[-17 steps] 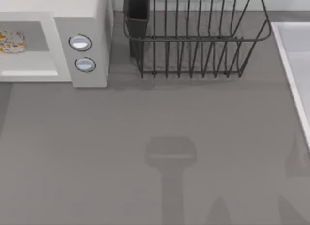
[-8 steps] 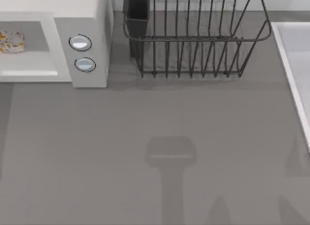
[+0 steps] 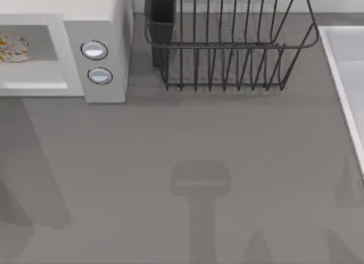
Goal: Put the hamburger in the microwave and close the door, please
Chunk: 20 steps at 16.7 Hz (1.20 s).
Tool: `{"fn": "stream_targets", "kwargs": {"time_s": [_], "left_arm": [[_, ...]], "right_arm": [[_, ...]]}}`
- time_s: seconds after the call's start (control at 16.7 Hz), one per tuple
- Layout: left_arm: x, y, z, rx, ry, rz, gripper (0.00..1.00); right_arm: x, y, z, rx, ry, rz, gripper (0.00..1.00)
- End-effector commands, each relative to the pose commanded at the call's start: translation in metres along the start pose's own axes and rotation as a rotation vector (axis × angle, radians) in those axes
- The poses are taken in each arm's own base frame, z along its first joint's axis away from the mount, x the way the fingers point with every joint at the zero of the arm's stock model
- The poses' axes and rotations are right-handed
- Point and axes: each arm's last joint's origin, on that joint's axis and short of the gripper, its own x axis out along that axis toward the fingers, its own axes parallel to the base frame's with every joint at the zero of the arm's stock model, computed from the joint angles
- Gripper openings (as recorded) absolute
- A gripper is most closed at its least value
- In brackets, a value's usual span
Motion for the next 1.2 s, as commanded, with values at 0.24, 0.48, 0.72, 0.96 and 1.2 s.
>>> {"fn": "stream_targets", "kwargs": {"time_s": [0.24, 0.48, 0.72, 0.96, 1.2], "left_arm": [[0.000, 0.000, -0.001, -0.007, 0.003, -0.003, 0.00], [0.001, -0.036, 0.004, -0.006, 0.010, 0.001, 0.00], [0.001, -0.089, 0.003, -0.003, 0.002, -0.007, 0.00], [0.000, -0.099, -0.001, -0.007, 0.002, -0.003, 0.00], [0.001, -0.101, 0.000, -0.011, 0.006, -0.005, 0.00]], "right_arm": [[0.000, 0.000, 0.000, 0.000, 0.000, 0.000, 1.00], [0.000, 0.000, 0.000, 0.000, 0.000, 0.000, 1.00], [0.000, 0.000, 0.000, 0.000, 0.000, 0.000, 1.00], [0.000, 0.000, 0.000, 0.000, 0.000, 0.000, 1.00], [0.000, 0.000, 0.000, 0.000, 0.000, 0.000, 1.00]]}}
